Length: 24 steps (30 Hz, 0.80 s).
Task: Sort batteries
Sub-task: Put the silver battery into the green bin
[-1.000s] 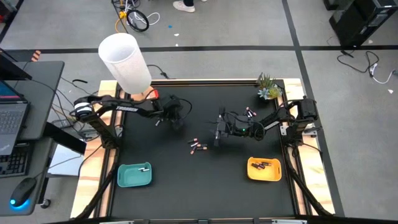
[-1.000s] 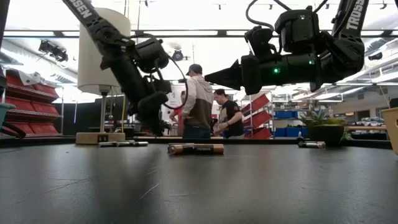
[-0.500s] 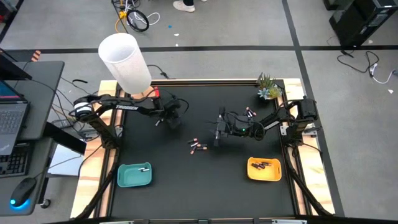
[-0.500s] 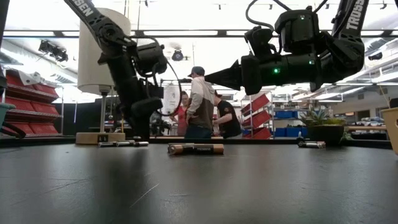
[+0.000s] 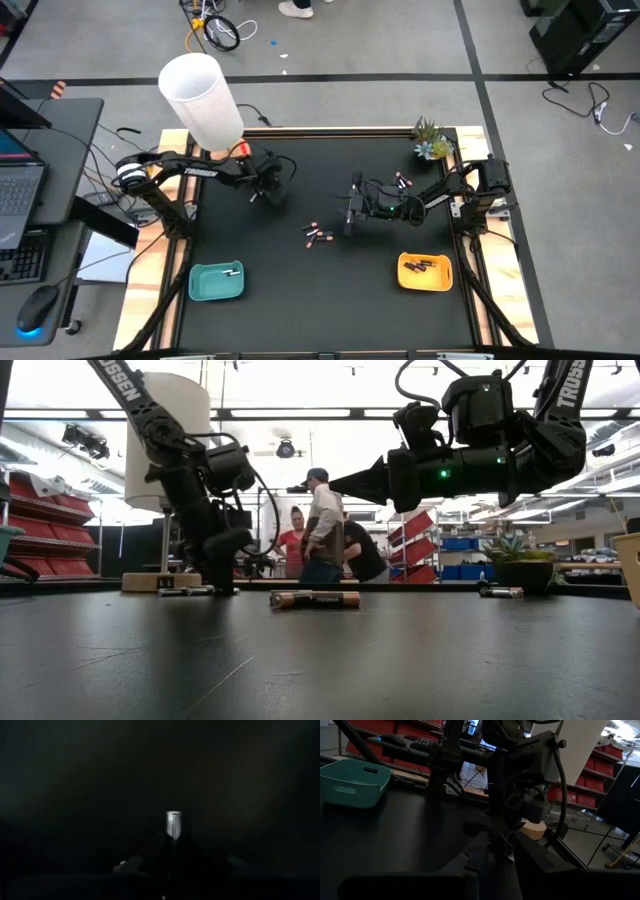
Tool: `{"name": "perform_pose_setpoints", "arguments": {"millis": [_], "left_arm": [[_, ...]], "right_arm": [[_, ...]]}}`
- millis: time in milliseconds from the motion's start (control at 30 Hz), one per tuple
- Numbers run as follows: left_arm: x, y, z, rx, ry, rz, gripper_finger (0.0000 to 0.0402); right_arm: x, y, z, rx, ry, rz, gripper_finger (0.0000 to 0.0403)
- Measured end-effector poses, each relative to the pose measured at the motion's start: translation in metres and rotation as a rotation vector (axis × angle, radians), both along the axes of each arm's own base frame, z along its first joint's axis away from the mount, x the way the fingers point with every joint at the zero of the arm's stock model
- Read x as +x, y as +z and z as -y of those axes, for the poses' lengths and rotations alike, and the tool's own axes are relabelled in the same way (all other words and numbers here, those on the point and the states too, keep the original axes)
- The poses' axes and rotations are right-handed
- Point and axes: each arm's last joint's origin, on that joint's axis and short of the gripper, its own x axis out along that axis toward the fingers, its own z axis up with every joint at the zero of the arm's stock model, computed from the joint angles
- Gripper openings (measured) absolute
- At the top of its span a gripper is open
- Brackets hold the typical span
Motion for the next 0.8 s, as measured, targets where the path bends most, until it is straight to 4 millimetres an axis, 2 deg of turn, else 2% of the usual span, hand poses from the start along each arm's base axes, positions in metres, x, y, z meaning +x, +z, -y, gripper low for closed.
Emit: {"name": "perform_pose_setpoints", "arguments": {"millis": [100,300,400,500,600,700,800], "left_arm": [[0.0,-0.001,0.001,-0.01,-0.025,0.008,0.0032],[0.003,0.001,0.0,-0.003,-0.033,0.024,0.0029],[0.007,0.009,0.002,0.0,-0.049,0.03,0.0029],[0.016,0.036,0.007,0.049,-0.1,0.109,0.0029],[0.017,0.068,0.022,0.076,-0.144,0.161,0.0029],[0.008,0.092,0.045,0.031,-0.186,0.154,0.0029],[-0.012,0.104,0.071,-0.13,-0.215,0.074,0.0029]], "right_arm": [[0.0,0.0,0.0,0.0,0.001,0.0,0.0078],[0.0,0.0,0.0,0.0,0.001,0.0,0.0075],[0.0,0.0,0.0,0.0,0.001,-0.001,0.0076],[0.0,0.0,0.0,0.001,0.0,-0.004,0.0076],[0.0,-0.001,0.001,0.002,-0.03,-0.007,0.0073],[-0.001,-0.002,0.004,0.0,-0.097,-0.017,0.007],[-0.001,-0.002,0.005,-0.003,-0.163,-0.025,0.0067]]}}
